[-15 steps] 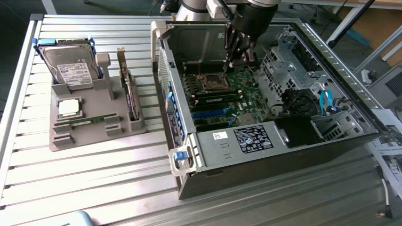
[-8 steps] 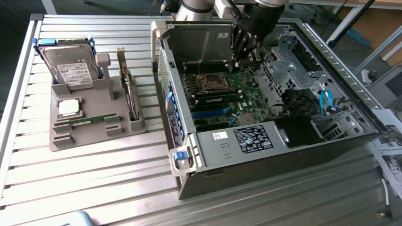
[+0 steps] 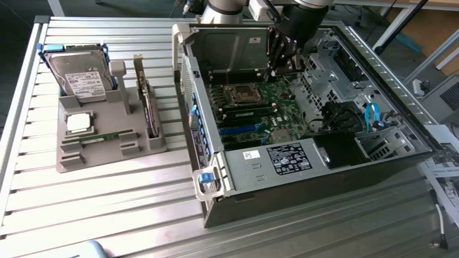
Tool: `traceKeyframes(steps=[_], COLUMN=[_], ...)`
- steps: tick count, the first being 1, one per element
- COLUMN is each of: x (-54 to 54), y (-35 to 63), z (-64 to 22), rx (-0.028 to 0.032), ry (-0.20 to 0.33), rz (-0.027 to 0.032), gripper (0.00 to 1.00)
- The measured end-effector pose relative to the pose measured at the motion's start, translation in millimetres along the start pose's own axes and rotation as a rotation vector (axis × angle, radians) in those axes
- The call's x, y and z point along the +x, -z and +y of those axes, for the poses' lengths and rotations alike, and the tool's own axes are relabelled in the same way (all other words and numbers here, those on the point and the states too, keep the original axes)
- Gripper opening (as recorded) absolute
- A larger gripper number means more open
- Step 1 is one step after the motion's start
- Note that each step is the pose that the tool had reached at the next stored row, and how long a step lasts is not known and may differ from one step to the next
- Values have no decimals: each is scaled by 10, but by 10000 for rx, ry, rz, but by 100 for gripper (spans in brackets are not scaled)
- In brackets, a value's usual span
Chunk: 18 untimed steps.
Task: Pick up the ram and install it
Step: 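Press down the ram until it locks into place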
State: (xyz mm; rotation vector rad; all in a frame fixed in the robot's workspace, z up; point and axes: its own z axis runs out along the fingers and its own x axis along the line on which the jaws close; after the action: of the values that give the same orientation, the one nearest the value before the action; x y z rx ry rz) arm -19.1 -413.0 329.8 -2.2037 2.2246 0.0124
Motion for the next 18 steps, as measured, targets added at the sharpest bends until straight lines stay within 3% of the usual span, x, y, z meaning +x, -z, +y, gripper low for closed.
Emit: traceKeyframes(steps=[18], x=[0], y=[47], z=[0], rx=[0], ry=[1], rz=[1], gripper=[11])
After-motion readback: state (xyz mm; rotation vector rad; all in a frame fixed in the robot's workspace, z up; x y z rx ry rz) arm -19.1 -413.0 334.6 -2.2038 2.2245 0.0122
